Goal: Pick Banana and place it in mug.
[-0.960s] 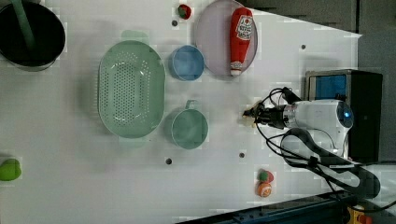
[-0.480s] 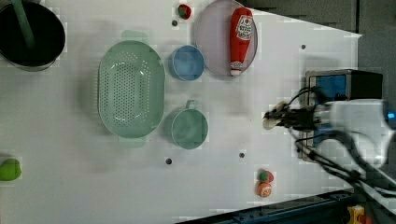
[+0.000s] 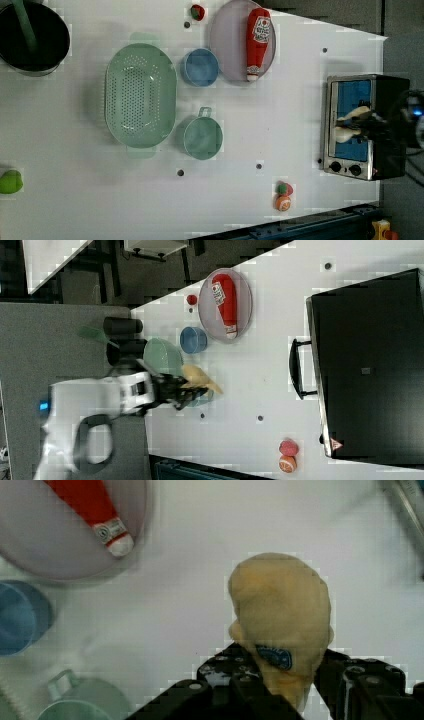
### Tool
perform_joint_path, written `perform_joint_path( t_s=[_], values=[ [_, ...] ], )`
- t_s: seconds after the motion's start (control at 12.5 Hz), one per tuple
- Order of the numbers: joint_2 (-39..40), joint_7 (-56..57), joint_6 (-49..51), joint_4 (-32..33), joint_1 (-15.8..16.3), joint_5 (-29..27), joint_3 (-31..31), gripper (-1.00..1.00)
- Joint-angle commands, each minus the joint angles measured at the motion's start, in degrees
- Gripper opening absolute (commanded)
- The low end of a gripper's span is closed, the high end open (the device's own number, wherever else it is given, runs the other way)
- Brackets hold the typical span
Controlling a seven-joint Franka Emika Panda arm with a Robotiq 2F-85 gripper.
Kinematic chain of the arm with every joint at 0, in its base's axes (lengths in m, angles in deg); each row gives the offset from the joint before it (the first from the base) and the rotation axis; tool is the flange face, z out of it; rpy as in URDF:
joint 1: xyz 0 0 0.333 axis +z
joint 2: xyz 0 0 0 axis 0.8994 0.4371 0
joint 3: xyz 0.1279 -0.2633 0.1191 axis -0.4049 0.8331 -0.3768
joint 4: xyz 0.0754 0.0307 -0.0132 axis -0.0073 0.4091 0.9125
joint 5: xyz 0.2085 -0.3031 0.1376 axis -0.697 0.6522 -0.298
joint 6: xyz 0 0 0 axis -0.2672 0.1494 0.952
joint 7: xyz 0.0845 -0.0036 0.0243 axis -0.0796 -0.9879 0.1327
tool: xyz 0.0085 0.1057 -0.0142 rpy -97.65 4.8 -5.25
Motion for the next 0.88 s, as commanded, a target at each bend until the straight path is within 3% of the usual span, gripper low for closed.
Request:
perform_joint_path(
  t_s=[0.08,0.56,0.88],
  values=[
    [-2.1,-0.3,7.9,-3.3,0.9,0.8,-3.1,-0.26],
    [-3.2,-17.8,10.4,-4.0,3.1,-0.6,-14.2,-0.26],
    [0.7,-28.3,8.2,-3.9,3.7,-6.1,-22.8,-0.26]
  ],
)
